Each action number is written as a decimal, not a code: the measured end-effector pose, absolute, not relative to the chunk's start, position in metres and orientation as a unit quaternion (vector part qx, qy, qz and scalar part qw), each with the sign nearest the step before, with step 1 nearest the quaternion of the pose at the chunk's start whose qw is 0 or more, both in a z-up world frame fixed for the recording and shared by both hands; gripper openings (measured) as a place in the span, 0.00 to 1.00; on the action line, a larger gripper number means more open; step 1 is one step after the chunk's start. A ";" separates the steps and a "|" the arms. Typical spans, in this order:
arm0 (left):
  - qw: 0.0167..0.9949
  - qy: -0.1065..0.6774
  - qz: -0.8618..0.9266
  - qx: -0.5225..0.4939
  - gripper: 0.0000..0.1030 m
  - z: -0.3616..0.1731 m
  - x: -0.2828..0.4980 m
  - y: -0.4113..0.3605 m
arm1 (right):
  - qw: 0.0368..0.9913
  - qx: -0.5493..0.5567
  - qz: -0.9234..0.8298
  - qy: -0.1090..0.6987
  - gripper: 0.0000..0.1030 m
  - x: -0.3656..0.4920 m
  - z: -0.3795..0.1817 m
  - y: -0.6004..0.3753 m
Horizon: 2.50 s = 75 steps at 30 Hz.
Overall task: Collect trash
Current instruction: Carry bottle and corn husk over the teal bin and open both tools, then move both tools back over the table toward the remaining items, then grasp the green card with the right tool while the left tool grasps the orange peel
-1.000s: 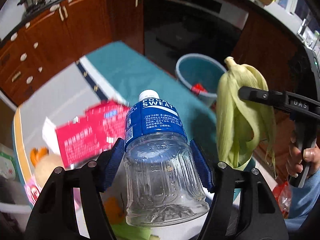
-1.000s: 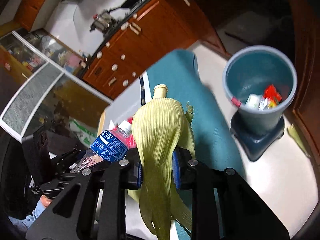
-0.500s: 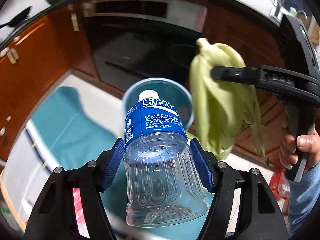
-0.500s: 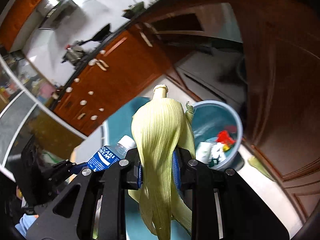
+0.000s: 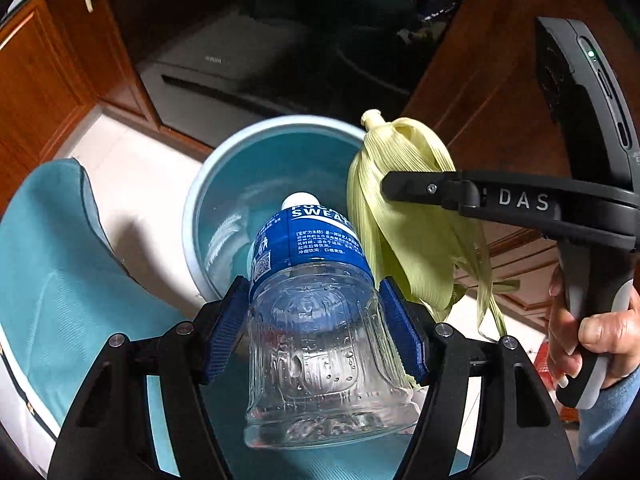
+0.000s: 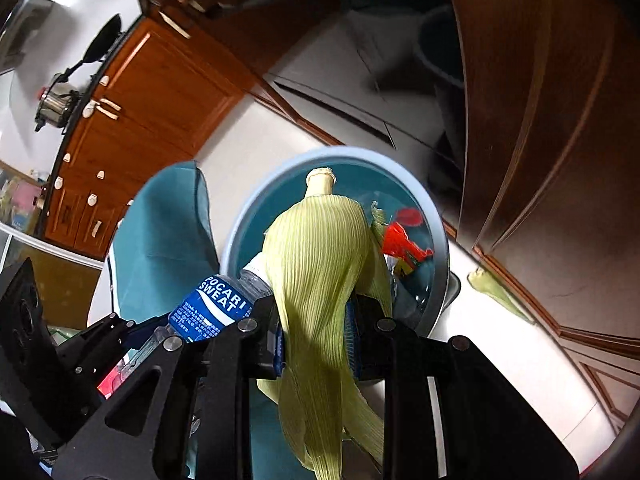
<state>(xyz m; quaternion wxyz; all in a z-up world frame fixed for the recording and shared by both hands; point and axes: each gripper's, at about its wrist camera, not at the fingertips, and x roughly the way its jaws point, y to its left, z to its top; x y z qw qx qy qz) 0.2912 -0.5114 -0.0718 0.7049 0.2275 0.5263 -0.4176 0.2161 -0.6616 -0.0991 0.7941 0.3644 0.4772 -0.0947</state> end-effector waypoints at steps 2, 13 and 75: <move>0.702 0.535 -0.410 0.231 0.67 -0.078 0.292 -0.513 | 0.788 0.369 -0.097 0.484 0.38 0.218 -0.104 -0.660; 0.704 0.534 -0.401 0.242 0.70 -0.080 0.281 -0.515 | 0.783 0.367 -0.103 0.491 0.79 0.206 -0.107 -0.655; 0.800 0.546 -0.227 0.102 0.78 -0.055 0.110 -0.004 | 0.713 0.148 0.248 0.639 0.34 0.106 -0.070 -0.163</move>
